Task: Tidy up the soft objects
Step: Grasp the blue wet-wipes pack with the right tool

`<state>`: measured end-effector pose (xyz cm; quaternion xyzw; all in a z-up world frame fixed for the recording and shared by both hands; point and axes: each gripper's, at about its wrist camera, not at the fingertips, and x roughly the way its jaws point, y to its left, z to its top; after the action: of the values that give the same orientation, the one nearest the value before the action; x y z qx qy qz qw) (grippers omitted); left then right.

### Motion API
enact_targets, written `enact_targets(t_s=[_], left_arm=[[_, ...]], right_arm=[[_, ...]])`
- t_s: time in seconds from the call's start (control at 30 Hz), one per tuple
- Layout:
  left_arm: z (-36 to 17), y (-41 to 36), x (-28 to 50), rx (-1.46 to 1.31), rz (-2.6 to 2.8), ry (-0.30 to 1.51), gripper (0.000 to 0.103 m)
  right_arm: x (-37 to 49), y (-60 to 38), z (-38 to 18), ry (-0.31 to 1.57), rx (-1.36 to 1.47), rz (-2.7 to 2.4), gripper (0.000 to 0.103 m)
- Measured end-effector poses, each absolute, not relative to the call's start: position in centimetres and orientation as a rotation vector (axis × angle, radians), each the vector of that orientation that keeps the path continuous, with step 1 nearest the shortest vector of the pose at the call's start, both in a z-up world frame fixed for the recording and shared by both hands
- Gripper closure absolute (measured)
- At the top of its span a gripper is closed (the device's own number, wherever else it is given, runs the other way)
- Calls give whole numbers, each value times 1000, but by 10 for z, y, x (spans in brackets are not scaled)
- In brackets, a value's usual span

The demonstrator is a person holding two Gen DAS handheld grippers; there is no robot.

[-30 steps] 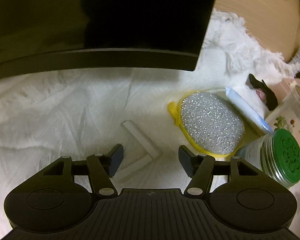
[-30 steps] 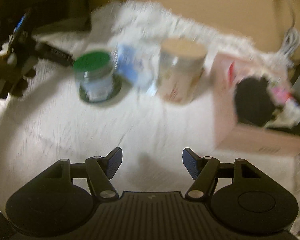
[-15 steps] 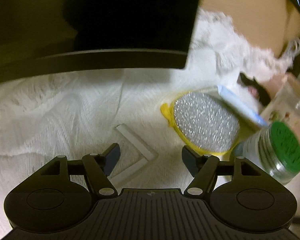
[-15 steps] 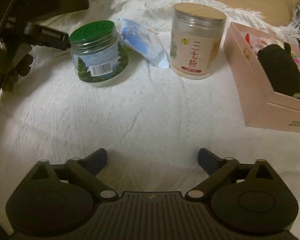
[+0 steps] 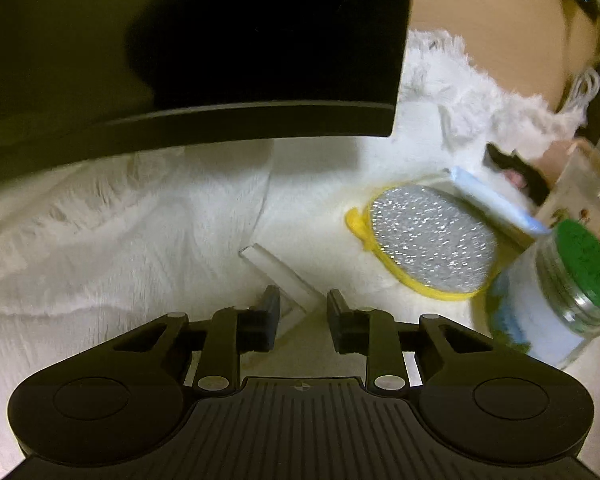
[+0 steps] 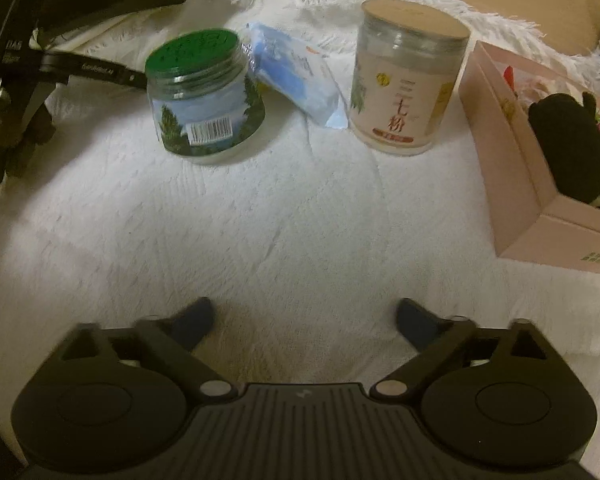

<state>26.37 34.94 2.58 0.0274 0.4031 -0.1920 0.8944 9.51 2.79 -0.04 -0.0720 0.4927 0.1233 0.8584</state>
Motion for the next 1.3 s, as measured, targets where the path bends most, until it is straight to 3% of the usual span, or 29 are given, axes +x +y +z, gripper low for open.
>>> enact_targets(t_s=[0.2,0.27,0.4,0.63,0.87,1.3], left_arm=[[32,352,243,100,-436,806,85],[36,354,237,74,-441,795,93],[46,352,225,46,-472,777,93],[37,348,218,76,-423,840,92],[39,366,224,-61,-479,905,87],[32,346,243,233,-497,879,82]], right_arm=[[110,23,70,863,-154,277,16],[126,27,98,802,-154,305,16],[198,47,131,845,-109,322,16],[296,104,76,1037,-227,277,24],[310,117,32,1129,-249,260,30],[311,112,19,1141,-272,284,34]])
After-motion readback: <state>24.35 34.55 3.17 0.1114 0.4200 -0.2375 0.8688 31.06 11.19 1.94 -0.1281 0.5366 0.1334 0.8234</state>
